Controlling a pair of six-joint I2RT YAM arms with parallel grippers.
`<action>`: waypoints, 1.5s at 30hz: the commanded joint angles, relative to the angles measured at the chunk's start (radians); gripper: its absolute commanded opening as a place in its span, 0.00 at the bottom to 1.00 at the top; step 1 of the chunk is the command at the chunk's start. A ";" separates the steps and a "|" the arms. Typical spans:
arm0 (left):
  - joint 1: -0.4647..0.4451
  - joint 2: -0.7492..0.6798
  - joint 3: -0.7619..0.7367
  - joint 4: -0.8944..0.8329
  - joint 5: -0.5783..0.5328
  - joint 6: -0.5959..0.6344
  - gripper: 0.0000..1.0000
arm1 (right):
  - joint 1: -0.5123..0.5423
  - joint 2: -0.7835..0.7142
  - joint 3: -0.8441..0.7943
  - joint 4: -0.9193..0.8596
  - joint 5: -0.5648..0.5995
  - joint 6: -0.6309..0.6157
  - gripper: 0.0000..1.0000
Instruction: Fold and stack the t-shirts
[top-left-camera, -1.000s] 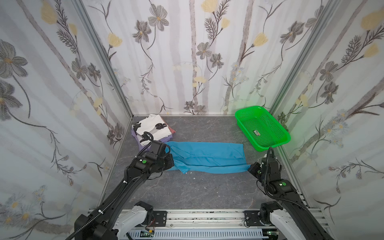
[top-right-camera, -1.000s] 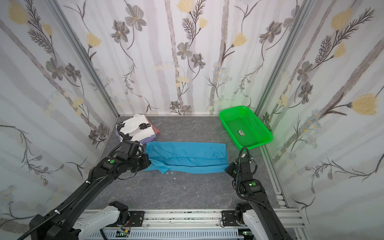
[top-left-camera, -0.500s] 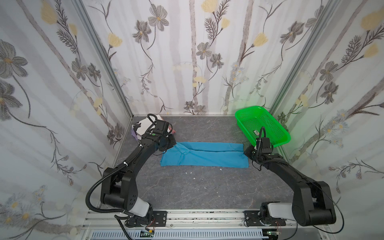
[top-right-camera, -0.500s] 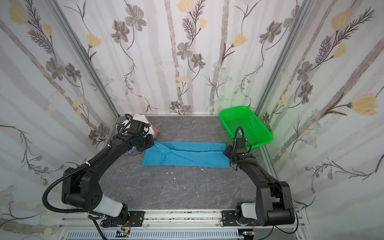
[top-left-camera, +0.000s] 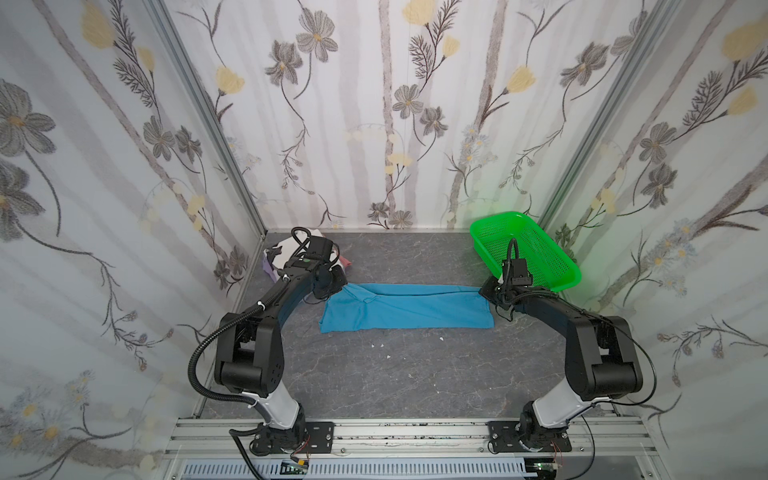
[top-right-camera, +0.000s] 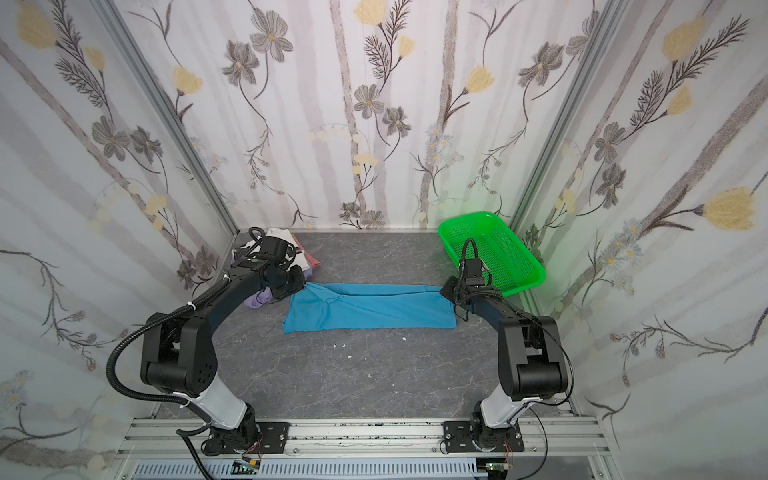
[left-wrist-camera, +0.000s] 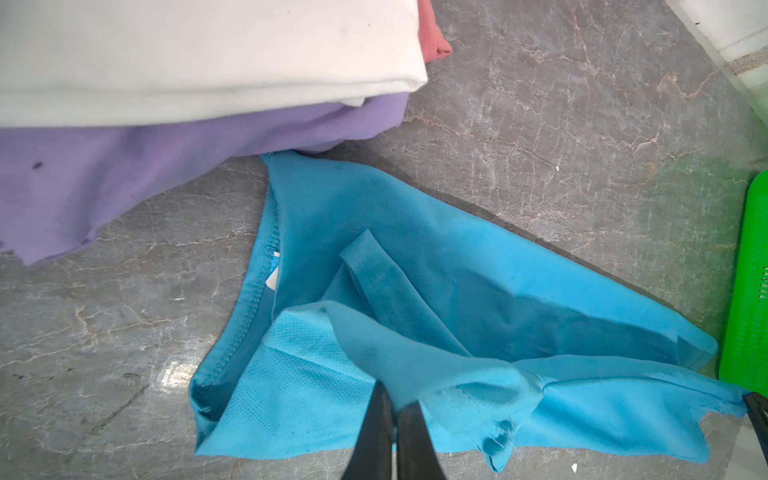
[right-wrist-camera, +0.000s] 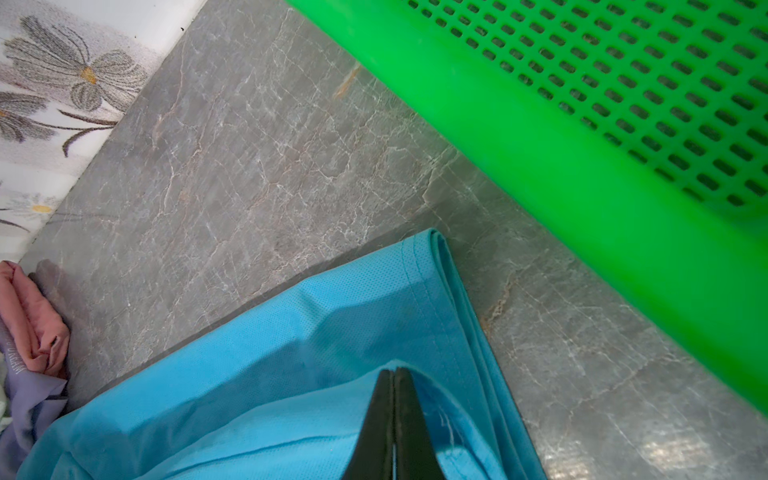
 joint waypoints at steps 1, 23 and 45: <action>0.003 0.016 0.013 0.023 0.020 -0.001 0.00 | 0.000 0.001 0.009 0.010 0.017 -0.004 0.00; -0.025 -0.661 -0.494 -0.105 0.049 -0.090 0.00 | 0.099 -0.901 -0.508 -0.293 0.089 0.091 0.00; -0.124 -0.685 -0.521 -0.113 0.019 -0.119 0.00 | 0.054 -0.673 -0.406 -0.122 0.146 0.007 0.00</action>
